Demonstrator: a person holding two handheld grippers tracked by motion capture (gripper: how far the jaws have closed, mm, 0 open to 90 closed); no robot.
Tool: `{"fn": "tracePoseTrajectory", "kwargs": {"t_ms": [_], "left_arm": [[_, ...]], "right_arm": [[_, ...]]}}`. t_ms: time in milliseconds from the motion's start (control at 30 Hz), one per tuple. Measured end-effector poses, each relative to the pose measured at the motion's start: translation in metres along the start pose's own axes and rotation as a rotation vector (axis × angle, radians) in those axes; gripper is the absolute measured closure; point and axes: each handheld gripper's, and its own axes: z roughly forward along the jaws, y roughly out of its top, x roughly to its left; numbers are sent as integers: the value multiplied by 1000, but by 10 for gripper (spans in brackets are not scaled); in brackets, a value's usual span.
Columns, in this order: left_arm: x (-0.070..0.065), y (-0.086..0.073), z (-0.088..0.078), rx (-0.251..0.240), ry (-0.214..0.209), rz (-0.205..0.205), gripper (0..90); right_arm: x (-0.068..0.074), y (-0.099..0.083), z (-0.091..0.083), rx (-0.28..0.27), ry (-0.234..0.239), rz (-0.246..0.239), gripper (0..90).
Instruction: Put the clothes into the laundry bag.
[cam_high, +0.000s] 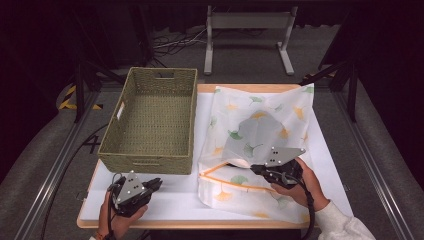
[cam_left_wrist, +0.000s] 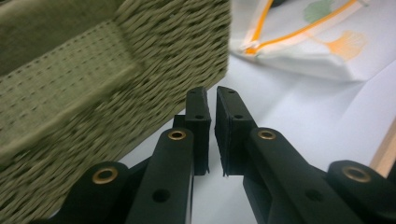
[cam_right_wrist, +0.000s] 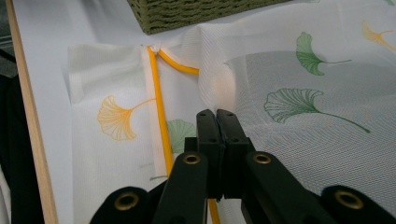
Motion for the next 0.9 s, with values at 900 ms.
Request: {"fn": "tracePoseTrajectory", "kwargs": {"t_ms": [900], "left_arm": [[34,-30,-24,-32,126,-123,690]], "right_arm": [[-1,-39,20,137,10,16,898]]}}
